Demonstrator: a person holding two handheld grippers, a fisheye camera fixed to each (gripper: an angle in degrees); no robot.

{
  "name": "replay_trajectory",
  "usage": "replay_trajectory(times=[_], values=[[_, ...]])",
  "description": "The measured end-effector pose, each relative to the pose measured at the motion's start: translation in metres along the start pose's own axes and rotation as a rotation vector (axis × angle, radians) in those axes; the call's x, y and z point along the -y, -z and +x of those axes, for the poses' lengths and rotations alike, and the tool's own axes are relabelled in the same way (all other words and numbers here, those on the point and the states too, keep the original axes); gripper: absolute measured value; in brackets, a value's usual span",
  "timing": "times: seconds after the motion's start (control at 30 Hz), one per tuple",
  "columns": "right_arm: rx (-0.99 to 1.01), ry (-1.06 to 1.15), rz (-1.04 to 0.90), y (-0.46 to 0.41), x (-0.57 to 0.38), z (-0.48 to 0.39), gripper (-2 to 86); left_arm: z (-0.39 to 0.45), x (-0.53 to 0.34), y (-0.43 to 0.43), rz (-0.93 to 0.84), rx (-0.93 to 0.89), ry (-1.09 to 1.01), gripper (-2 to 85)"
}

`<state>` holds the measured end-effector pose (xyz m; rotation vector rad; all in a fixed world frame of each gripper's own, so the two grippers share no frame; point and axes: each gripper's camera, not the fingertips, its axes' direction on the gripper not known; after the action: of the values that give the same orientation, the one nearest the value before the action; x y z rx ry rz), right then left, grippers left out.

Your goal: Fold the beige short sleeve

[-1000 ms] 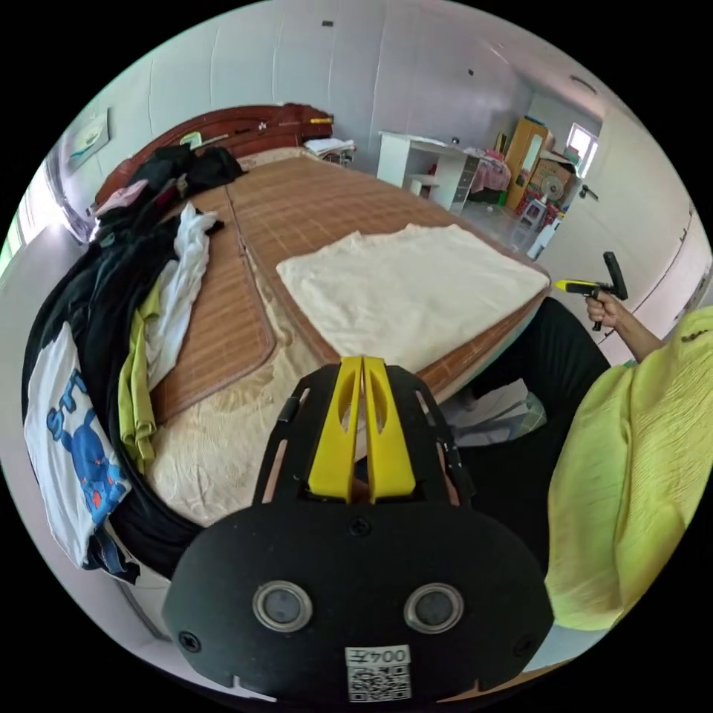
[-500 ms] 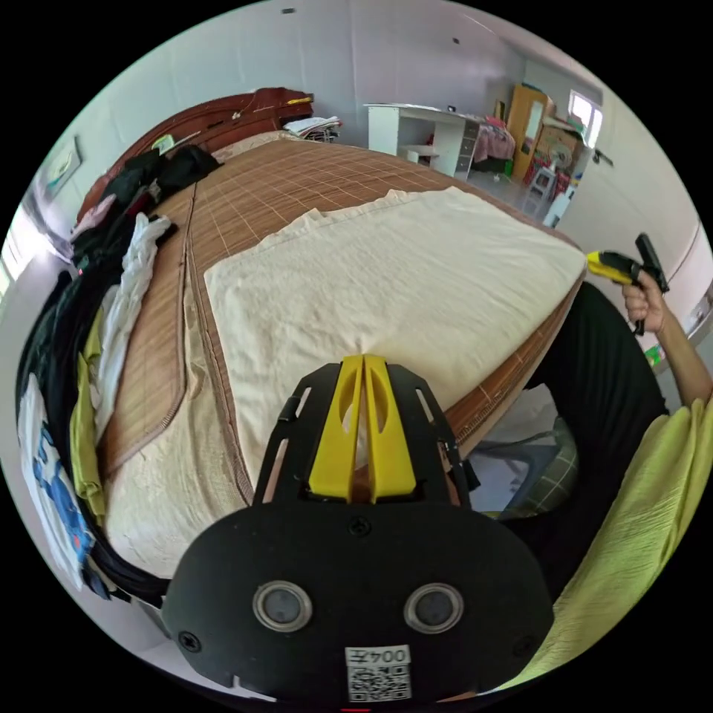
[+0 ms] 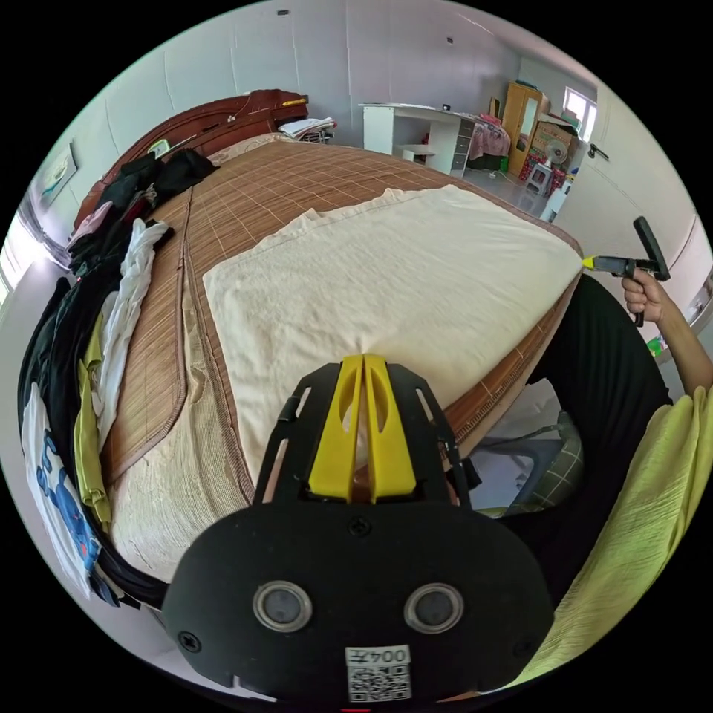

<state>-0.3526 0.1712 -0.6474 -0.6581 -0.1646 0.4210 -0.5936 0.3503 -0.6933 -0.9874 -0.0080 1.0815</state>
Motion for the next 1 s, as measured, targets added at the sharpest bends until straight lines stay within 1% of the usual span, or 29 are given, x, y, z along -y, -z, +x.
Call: replay_trajectory(times=[0.03, 0.1, 0.13, 0.2, 0.3, 0.37, 0.43, 0.5, 0.6, 0.77, 0.9, 1.0], values=[[-0.042, 0.031, 0.000, 0.000, 0.000, -0.012, -0.4, 0.002, 0.000, 0.000, -0.002, 0.001, -0.004, 0.9], [-0.102, 0.013, 0.010, 0.012, 0.001, -0.023, -0.5, 0.006, 0.000, 0.000, -0.003, 0.006, -0.007, 0.9], [-0.163, -0.001, 0.033, 0.023, 0.000, -0.029, -0.3, 0.008, 0.000, 0.000, -0.004, 0.009, -0.009, 0.9], [-0.184, -0.004, 0.094, 0.041, -0.002, -0.046, 0.0, 0.016, 0.000, 0.000, -0.004, 0.029, -0.023, 0.8], [-0.196, 0.108, 0.146, 0.052, 0.005, -0.102, 1.9, 0.024, 0.000, 0.000, -0.007, 0.043, -0.034, 0.8], [-0.247, 0.219, 0.140, 0.040, 0.015, -0.149, 4.3, 0.027, 0.000, 0.000, -0.009, 0.041, -0.031, 0.7], [-0.299, 0.261, 0.093, 0.021, 0.023, -0.169, 5.8, 0.032, 0.000, 0.000, -0.011, 0.044, -0.034, 0.6], [-0.352, 0.241, -0.041, -0.006, 0.031, -0.170, 6.6, 0.038, 0.000, 0.000, -0.012, 0.053, -0.043, 0.6], [-0.355, 0.256, -0.048, -0.001, 0.034, -0.184, 6.9, 0.048, -0.001, 0.000, -0.010, 0.085, -0.051, 0.5], [-0.454, 0.318, -0.042, -0.001, 0.030, -0.222, 5.9, 0.061, -0.001, 0.000, -0.019, 0.117, -0.033, 0.4], [-0.454, 0.355, -0.043, 0.008, 0.032, -0.233, 4.4, 0.077, 0.001, -0.001, -0.029, 0.168, -0.128, 0.4], [-0.535, 0.298, -0.014, 0.026, 0.039, -0.232, 1.2, 0.079, 0.001, -0.001, -0.032, 0.167, -0.118, 0.6]])
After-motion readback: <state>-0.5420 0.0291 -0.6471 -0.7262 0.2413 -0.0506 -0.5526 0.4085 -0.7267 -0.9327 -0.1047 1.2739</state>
